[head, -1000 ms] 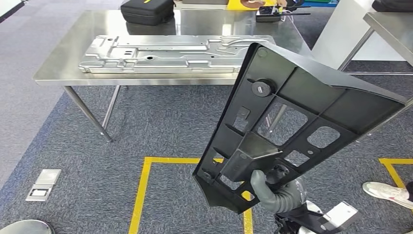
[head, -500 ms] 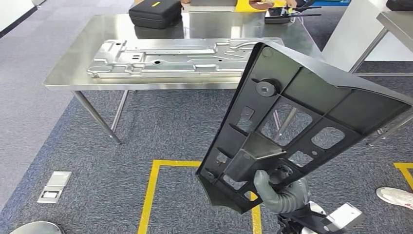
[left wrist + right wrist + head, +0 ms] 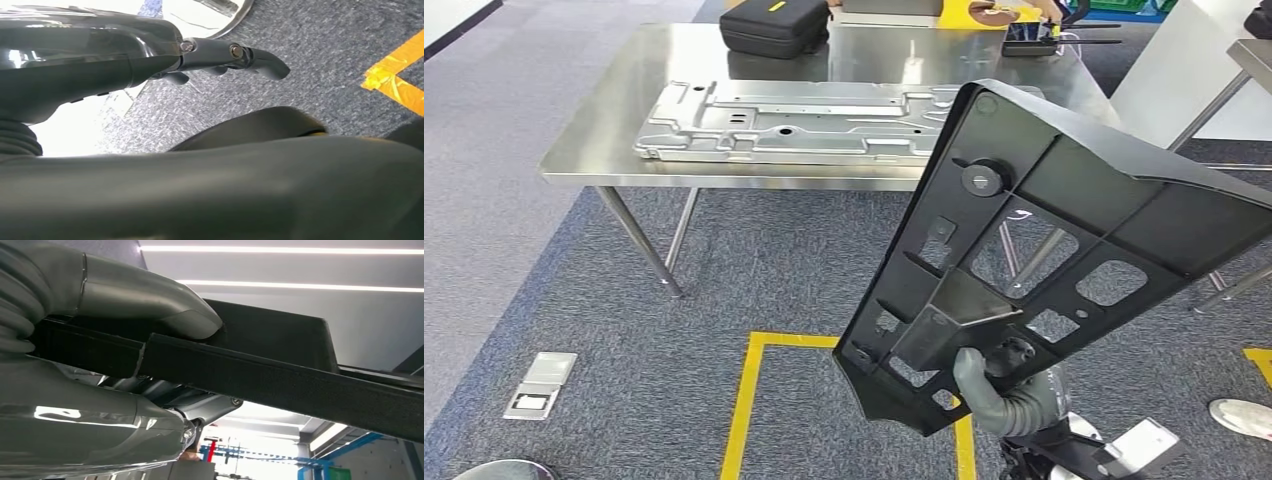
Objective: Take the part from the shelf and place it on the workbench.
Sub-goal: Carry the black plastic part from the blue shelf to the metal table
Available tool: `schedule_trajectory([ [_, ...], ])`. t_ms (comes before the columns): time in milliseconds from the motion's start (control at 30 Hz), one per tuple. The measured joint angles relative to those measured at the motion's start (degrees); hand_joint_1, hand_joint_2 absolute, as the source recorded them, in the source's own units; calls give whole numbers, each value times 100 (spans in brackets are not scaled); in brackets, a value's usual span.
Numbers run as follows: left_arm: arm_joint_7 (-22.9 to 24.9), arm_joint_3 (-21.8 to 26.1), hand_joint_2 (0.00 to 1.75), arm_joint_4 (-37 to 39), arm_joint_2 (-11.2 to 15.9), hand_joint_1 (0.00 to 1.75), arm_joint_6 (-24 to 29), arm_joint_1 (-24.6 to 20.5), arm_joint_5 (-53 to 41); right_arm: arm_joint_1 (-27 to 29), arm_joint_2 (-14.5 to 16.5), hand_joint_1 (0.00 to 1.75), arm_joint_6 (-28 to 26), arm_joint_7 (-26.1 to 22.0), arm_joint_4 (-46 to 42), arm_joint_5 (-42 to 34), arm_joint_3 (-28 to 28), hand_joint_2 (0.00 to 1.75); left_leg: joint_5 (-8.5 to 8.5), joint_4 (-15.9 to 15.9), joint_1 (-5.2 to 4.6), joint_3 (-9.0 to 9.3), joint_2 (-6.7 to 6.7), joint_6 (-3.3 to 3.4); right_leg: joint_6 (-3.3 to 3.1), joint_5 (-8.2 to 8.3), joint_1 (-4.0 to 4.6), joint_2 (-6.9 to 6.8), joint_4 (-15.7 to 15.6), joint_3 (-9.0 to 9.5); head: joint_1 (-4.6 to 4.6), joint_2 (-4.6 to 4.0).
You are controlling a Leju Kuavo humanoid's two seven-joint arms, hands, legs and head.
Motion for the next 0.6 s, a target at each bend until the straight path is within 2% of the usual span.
schedule_trajectory([
  [67, -2, 3, 175, 1, -2, 0, -1, -1, 0, 2, 0, 175, 0, 1, 1, 0, 0, 175, -62, 5, -33, 79, -19, -17, -99, 469, 60, 26, -665, 189, -1, 0],
  [100, -3, 5, 175, 1, -3, 0, -1, -7, 0, 3, 0, 175, 0, 1, 1, 0, 0, 175, -84, 10, -45, 93, -26, -34, -125, 570, 81, 38, -926, 273, -1, 0],
  [200, -5, 9, 175, 2, -3, 0, -1, -17, 0, 15, 2, 175, -2, 0, 0, 1, -3, 175, -108, 14, -62, 84, -34, -36, -111, 548, 88, 61, -1155, 346, -7, 0],
  [600, -8, 12, 175, 2, 4, 0, -1, -18, -15, 6, 4, 175, -2, 0, 1, 2, -41, 175, -97, -74, -61, 138, -34, -58, -143, 515, 93, 63, -1155, 360, -9, 0],
])
